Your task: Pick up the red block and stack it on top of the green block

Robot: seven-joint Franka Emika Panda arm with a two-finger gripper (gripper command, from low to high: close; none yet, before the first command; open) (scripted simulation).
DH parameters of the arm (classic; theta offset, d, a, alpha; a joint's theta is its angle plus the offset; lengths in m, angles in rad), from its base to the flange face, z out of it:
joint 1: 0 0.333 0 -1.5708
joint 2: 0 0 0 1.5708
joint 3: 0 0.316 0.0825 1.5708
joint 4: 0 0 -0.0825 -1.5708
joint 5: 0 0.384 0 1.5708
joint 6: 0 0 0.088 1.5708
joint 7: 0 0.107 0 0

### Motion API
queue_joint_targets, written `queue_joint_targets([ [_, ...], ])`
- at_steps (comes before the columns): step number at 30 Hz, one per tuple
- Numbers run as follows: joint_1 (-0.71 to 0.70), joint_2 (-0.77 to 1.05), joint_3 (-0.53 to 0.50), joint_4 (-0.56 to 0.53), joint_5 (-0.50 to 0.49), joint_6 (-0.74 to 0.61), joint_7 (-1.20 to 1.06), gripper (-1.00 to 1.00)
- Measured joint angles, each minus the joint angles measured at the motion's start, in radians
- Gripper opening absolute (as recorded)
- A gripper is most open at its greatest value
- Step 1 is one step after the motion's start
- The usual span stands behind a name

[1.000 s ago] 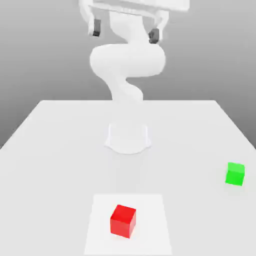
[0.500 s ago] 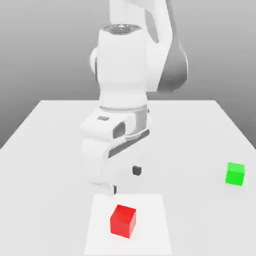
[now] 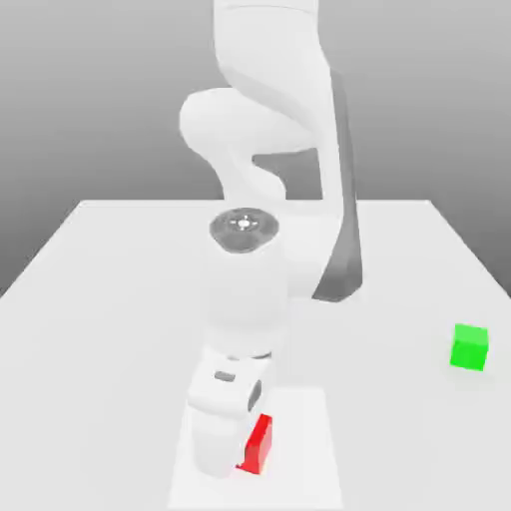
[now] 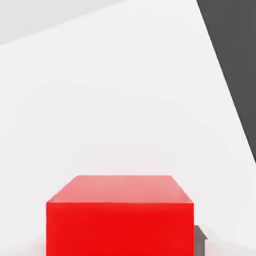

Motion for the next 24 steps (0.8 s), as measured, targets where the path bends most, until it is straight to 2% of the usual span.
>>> queue_joint_targets([
  [7, 0.050, -0.197, -0.059, -0.032, -0.115, -0.162, 0.095, -1.00],
  [24, 0.534, -0.325, 0.177, -0.074, -0.161, -0.245, 0.520, -1.00],
])
